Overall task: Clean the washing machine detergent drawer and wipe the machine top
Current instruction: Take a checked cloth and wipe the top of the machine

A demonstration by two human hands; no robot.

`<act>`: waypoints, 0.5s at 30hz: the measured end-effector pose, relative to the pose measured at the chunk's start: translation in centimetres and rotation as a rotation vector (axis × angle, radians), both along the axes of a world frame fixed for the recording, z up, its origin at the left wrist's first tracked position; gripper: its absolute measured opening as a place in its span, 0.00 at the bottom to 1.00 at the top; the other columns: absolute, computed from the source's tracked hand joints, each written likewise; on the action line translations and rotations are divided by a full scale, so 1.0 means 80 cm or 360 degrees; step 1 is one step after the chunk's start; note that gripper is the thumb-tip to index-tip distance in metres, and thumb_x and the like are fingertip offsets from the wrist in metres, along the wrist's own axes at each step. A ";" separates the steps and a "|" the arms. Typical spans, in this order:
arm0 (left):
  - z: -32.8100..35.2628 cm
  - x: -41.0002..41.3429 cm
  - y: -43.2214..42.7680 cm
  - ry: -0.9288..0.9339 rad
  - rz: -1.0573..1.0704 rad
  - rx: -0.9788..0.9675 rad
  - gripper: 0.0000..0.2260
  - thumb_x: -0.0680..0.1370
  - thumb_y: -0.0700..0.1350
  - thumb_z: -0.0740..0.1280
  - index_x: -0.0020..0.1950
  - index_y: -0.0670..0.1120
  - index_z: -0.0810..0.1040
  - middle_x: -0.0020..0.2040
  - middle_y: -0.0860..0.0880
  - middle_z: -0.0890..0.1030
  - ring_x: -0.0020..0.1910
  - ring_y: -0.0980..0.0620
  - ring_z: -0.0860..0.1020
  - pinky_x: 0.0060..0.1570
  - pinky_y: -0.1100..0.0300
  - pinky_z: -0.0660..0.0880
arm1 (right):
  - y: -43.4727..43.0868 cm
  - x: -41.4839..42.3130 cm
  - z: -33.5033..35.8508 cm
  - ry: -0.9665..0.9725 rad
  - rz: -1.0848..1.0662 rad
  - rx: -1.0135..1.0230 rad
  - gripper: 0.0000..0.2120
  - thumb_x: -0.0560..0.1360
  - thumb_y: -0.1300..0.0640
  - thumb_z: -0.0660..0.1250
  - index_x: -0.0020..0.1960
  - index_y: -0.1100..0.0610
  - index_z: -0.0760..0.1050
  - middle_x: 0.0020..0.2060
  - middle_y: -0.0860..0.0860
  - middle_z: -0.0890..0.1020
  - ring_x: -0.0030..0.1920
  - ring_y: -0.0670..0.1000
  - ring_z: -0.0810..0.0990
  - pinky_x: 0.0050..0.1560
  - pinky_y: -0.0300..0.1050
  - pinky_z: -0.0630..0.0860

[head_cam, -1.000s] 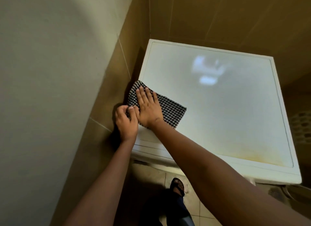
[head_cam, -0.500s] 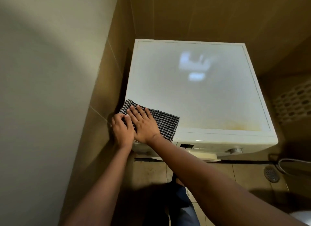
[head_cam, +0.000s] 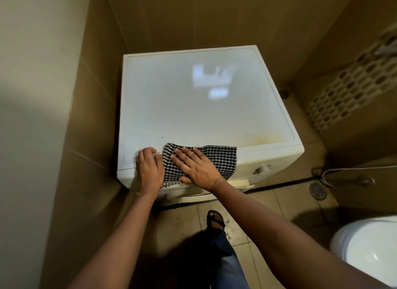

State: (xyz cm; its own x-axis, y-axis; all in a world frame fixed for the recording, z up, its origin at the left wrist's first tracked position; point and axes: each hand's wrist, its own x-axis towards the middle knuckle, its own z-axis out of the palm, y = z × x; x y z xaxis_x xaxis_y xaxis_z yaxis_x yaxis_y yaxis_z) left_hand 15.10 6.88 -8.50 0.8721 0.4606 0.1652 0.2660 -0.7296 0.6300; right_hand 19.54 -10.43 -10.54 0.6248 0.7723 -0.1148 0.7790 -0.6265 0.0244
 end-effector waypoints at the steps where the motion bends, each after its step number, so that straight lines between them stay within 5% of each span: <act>1: 0.002 0.003 -0.007 -0.0003 -0.0009 -0.0019 0.10 0.79 0.43 0.58 0.50 0.37 0.74 0.48 0.38 0.76 0.48 0.40 0.73 0.52 0.47 0.69 | -0.013 0.003 0.000 0.0020 -0.0015 -0.0006 0.34 0.77 0.36 0.53 0.76 0.55 0.57 0.73 0.55 0.65 0.73 0.56 0.64 0.73 0.54 0.59; 7: 0.007 0.014 -0.039 0.0041 -0.0205 0.0028 0.09 0.81 0.41 0.58 0.52 0.36 0.74 0.49 0.39 0.76 0.49 0.41 0.73 0.53 0.49 0.69 | -0.098 0.025 0.002 0.0092 -0.0195 0.0050 0.35 0.77 0.35 0.47 0.77 0.55 0.55 0.75 0.55 0.61 0.75 0.56 0.60 0.74 0.53 0.52; 15: -0.011 0.042 -0.091 0.0025 -0.0678 0.0307 0.14 0.79 0.44 0.54 0.53 0.38 0.74 0.51 0.42 0.76 0.50 0.41 0.75 0.58 0.53 0.68 | -0.230 0.060 0.021 0.0138 -0.0839 0.0208 0.32 0.78 0.38 0.41 0.78 0.50 0.49 0.77 0.50 0.53 0.77 0.50 0.50 0.76 0.50 0.46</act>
